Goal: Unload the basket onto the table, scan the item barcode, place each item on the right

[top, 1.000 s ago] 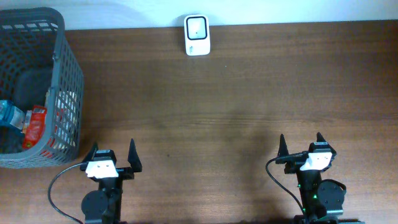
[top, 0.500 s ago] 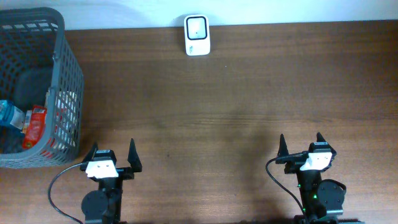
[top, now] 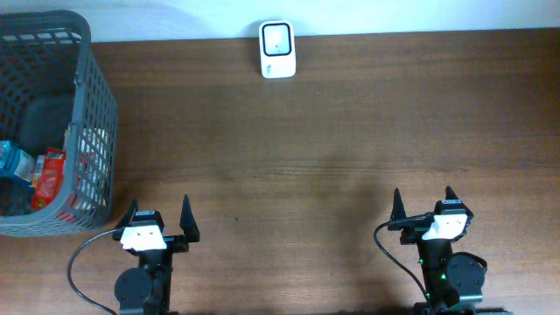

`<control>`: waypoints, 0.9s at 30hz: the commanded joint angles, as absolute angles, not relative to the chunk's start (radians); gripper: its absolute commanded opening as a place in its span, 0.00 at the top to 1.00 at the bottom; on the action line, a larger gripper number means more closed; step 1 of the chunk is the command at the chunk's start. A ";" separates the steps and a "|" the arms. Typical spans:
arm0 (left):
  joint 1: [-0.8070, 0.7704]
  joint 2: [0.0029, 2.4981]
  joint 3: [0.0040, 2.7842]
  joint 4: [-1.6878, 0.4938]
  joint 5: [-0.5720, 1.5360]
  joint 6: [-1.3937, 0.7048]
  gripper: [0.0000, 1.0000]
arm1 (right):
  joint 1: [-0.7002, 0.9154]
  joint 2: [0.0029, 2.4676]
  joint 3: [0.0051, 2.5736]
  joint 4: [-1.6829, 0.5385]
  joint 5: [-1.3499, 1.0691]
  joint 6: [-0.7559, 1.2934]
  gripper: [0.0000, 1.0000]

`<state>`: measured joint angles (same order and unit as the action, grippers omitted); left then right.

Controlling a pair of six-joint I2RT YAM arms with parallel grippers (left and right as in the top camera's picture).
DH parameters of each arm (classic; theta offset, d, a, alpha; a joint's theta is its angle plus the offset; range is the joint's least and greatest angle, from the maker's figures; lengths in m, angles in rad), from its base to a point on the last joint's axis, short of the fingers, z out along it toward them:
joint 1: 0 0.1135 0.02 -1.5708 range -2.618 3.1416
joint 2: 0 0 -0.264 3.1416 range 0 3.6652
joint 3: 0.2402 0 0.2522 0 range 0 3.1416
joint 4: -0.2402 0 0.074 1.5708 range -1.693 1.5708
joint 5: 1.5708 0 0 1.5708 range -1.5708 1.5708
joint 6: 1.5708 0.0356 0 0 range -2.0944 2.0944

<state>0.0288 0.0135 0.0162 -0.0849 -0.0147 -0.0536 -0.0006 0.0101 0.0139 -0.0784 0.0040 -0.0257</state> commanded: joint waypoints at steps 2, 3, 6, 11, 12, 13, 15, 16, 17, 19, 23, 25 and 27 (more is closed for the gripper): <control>0.033 0.007 0.009 -0.083 -0.003 -0.067 0.01 | -0.007 0.003 0.006 -0.082 0.016 -0.017 0.02; 0.033 0.007 0.009 -0.083 -0.004 -0.067 0.01 | -0.007 0.003 0.006 -0.082 0.016 -0.017 0.02; 0.033 0.007 0.009 -0.071 0.012 -0.084 0.01 | -0.007 0.003 0.006 -0.082 0.016 -0.017 0.02; 0.033 0.007 0.009 0.319 0.352 -0.131 0.01 | -0.007 0.003 0.006 -0.082 0.016 -0.017 0.02; 0.033 0.007 0.010 0.426 0.377 -0.131 0.01 | -0.007 0.003 0.006 -0.082 0.016 -0.017 0.02; 0.033 0.010 0.027 0.532 0.412 -0.140 0.01 | -0.007 0.003 0.006 -0.082 0.016 -0.017 0.02; 0.033 0.043 0.108 0.511 0.413 -0.165 0.01 | -0.007 0.003 0.006 -0.082 0.016 -0.017 0.02; 0.033 0.081 0.180 0.443 0.412 -0.164 0.01 | -0.007 0.003 0.006 -0.082 0.016 -0.017 0.02; 0.034 0.133 0.265 0.360 0.412 -0.164 0.01 | -0.007 0.003 0.006 -0.082 0.016 -0.017 0.02; 0.034 0.297 0.485 0.134 0.416 -0.162 0.01 | -0.007 0.003 0.006 -0.082 0.015 -0.017 0.02; 0.034 0.727 0.959 -0.223 0.969 -0.074 0.01 | -0.007 0.003 0.006 -0.082 0.016 -0.017 0.02; 0.034 0.817 1.033 -0.189 1.084 -0.084 0.01 | -0.007 0.003 0.006 -0.082 0.016 -0.017 0.02; 0.042 0.955 1.173 -0.221 1.023 -0.191 0.01 | -0.007 0.003 0.006 -0.082 0.016 -0.017 0.02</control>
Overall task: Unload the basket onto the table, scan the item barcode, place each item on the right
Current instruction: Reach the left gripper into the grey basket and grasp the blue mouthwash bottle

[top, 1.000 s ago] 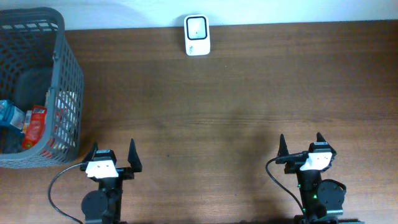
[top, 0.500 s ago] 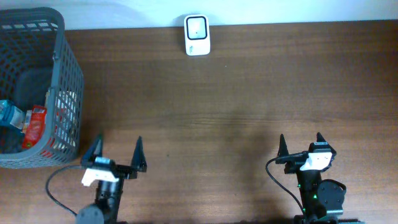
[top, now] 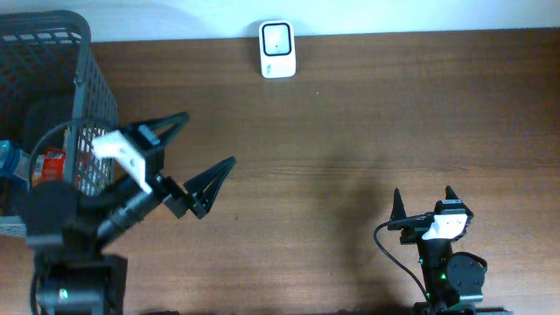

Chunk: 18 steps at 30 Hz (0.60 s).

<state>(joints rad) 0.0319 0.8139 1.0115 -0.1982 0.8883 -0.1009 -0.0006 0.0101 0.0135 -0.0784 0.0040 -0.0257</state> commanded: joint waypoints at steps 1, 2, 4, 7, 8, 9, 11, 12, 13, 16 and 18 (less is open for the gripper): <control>0.055 1.030 1.270 -0.283 1.012 -0.201 0.01 | -0.007 0.003 0.006 -0.082 0.016 -0.017 0.02; 0.070 1.095 1.357 -0.364 1.000 -0.201 0.01 | -0.007 0.003 0.006 -0.082 0.016 -0.017 0.02; 0.099 1.239 1.577 -0.579 0.918 -0.151 0.01 | -0.007 0.003 0.006 -0.082 0.016 -0.017 0.02; 0.105 1.471 1.996 -0.930 0.359 -0.073 0.01 | -0.007 0.003 0.006 -0.082 0.016 -0.017 0.02; 0.105 1.514 2.089 -0.986 0.202 -0.074 0.01 | -0.007 0.003 0.006 -0.082 0.016 -0.017 0.02; 0.105 1.547 2.163 -1.024 0.052 -0.074 0.01 | -0.007 0.003 0.006 -0.082 0.016 -0.017 0.02; 0.106 1.600 2.280 -1.061 -0.235 -0.075 0.01 | -0.007 0.003 0.006 -0.082 0.016 -0.017 0.02; 0.107 1.601 2.290 -1.063 -0.331 -0.074 0.01 | -0.007 0.003 0.006 -0.082 0.016 -0.017 0.02; 0.118 1.599 2.290 -1.063 -0.407 -0.074 0.01 | -0.007 0.003 0.006 -0.082 0.016 -0.017 0.02; 0.244 1.617 2.290 -1.036 -0.572 -0.074 0.01 | -0.007 0.003 0.006 -0.082 0.016 -0.017 0.02; 0.352 1.647 2.290 -1.007 -0.555 -0.074 0.01 | -0.007 0.003 0.006 -0.082 0.016 -0.017 0.02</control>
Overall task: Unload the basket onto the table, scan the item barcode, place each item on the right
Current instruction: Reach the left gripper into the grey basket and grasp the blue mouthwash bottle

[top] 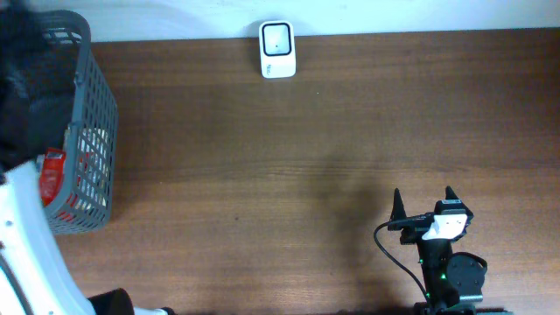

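The grey mesh basket stands at the table's left edge, and a red packet shows inside it. My left arm rises close under the camera and covers most of the basket's inside. Its dark upper end hangs over the basket, and the fingers cannot be made out. A white barcode scanner sits at the far edge, centre. My right gripper rests open and holds nothing at the near right.
The brown wooden table stretches between the basket and the right arm. A black cable loops beside the right arm's base. A pale wall borders the table's far edge behind the scanner.
My left arm has gone from beside the basket, fingers spread over the table, to above the basket's inside, where it hides the contents. The right arm has not moved.
Both grippers first rested open at the near edge, with a red and a blue item visible in the basket. Then the left arm was raised and turned toward the basket, open. Now it hangs over the basket's inside.
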`<control>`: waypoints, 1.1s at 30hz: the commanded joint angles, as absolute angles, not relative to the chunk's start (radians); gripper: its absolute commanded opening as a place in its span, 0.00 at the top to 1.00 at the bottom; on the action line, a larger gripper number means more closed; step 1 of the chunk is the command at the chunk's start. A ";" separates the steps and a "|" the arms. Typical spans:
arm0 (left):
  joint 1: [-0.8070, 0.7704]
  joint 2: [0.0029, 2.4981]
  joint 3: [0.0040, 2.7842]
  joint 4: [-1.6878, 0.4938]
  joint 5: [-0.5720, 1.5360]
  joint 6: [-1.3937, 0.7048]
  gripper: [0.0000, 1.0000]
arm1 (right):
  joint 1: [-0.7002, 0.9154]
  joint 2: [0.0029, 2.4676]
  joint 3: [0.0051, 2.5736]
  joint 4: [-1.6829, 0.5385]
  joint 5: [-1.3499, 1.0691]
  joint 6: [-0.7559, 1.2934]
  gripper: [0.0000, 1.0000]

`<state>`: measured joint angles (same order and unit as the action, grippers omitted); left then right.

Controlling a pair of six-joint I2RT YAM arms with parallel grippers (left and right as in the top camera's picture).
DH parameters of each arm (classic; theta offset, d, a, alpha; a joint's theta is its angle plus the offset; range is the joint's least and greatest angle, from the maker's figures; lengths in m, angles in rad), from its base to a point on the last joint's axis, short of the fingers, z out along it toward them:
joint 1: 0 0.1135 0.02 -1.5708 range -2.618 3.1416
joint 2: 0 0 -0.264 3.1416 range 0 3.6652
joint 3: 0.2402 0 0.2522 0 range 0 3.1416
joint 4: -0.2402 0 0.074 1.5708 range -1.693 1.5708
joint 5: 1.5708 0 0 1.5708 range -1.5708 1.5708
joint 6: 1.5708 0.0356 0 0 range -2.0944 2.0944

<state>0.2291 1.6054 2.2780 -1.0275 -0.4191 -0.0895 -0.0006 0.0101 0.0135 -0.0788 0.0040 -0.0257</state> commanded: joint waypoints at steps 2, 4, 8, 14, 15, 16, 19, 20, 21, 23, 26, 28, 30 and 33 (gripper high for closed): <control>0.425 1.681 2.289 -1.053 -0.490 -0.073 0.01 | -0.007 0.003 0.006 -0.082 0.016 -0.017 0.02; 0.483 1.717 2.288 -1.103 -0.424 -0.073 0.01 | -0.007 0.003 0.006 -0.082 0.015 -0.017 0.02; 0.549 1.788 2.280 -1.131 -0.226 0.086 0.01 | -0.007 0.003 0.006 -0.082 0.016 -0.017 0.02; 0.559 1.922 2.205 -1.160 -0.231 0.178 0.01 | -0.007 0.003 0.006 -0.082 0.016 -0.017 0.02; 0.567 1.943 2.191 -1.160 -0.231 0.178 0.01 | -0.007 0.003 0.006 -0.082 0.016 -0.017 0.02; 0.576 1.961 2.187 -1.162 -0.232 0.178 0.01 | -0.007 0.003 0.006 -0.082 0.016 -0.017 0.02; 0.612 2.013 2.186 -1.217 -0.230 0.178 0.01 | -0.007 0.003 0.006 -0.082 0.016 -0.017 0.02; 0.620 2.019 2.185 -1.222 -0.221 0.178 0.01 | -0.007 0.003 0.006 -0.082 0.016 -0.017 0.02; 0.627 2.022 2.183 -1.224 -0.203 0.178 0.01 | -0.007 0.003 0.006 -0.082 0.016 -0.017 0.02; 0.645 2.033 2.179 -1.224 -0.152 0.195 0.01 | -0.007 0.003 0.006 -0.082 0.016 -0.017 0.02; 0.665 2.046 2.112 -1.221 -0.142 0.239 0.01 | -0.007 0.003 0.006 -0.082 0.016 -0.017 0.02; 0.669 2.046 2.070 -1.190 -0.142 0.256 0.00 | -0.007 0.003 0.006 -0.082 0.016 -0.017 0.02; 0.675 2.048 2.052 -1.149 -0.142 0.256 0.01 | -0.007 0.003 0.006 -0.082 0.016 -0.017 0.02; 0.676 2.048 2.047 -1.102 -0.141 0.256 0.01 | -0.007 0.003 0.006 -0.082 0.016 -0.017 0.02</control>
